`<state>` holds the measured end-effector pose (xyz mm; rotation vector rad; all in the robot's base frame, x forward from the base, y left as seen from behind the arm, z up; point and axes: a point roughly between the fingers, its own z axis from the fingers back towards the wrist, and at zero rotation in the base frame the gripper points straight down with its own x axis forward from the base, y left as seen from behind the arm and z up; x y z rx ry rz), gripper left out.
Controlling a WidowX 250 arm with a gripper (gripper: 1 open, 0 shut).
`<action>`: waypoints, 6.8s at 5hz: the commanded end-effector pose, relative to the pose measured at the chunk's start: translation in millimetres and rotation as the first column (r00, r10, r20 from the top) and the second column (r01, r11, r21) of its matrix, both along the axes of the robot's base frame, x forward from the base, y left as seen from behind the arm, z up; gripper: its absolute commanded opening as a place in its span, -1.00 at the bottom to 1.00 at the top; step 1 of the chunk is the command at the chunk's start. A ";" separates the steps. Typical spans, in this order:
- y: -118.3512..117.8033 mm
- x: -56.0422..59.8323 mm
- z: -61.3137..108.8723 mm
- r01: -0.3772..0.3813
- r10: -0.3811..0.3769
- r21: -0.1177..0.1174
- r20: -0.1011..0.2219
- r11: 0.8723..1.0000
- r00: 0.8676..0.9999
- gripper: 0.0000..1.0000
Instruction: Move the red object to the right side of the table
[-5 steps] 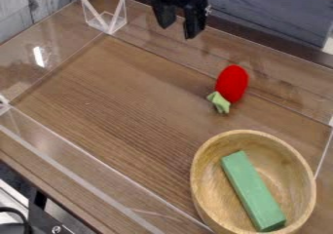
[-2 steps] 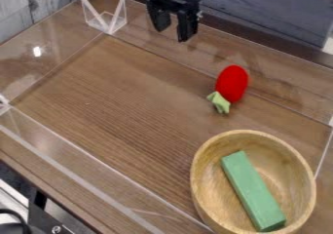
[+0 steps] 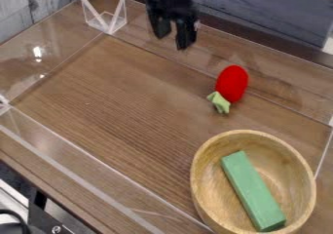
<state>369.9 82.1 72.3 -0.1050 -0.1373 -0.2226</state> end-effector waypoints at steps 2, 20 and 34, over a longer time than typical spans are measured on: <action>-20.1 0.4 -15.6 0.093 -0.094 0.016 0.050 0.996 0.994 1.00; -79.7 -1.1 28.5 0.062 -0.065 0.027 0.129 0.998 0.990 -1.00; -89.0 -0.7 8.7 -0.092 0.092 0.054 0.002 0.994 0.996 1.00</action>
